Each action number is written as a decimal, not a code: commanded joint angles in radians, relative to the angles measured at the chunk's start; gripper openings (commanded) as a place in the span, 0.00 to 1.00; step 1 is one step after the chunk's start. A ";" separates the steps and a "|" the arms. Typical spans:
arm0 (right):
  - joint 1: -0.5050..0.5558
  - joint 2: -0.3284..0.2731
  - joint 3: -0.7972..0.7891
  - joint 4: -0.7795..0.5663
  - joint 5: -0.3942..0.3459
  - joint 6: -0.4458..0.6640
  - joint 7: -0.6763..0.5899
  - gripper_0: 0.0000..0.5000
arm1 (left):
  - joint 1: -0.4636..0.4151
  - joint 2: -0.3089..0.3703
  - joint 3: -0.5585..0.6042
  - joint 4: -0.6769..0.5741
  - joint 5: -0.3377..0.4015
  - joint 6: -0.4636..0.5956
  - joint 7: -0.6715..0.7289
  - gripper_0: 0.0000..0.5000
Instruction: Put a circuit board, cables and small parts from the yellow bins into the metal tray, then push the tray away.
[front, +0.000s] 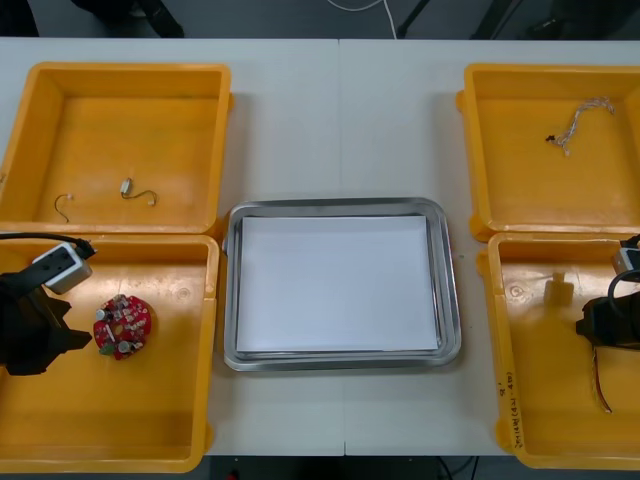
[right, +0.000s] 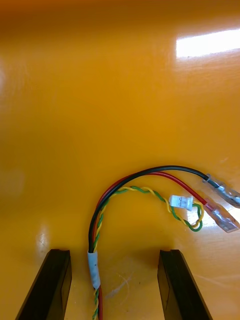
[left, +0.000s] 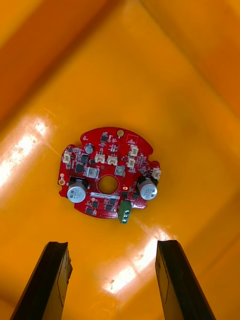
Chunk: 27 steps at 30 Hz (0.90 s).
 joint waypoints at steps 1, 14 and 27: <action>0.010 0.005 0.017 -0.008 0.004 -0.011 -0.024 1.00 | 0.021 0.041 -0.028 0.043 -0.009 -0.041 -0.172 1.00; 0.010 0.034 0.017 -0.008 0.006 -0.035 -0.049 1.00 | 0.021 0.041 -0.150 0.106 -0.035 -0.159 -0.218 1.00; 0.030 0.040 0.017 -0.008 0.020 -0.038 -0.055 0.56 | 0.022 0.063 -0.228 0.133 -0.072 -0.225 -0.219 1.00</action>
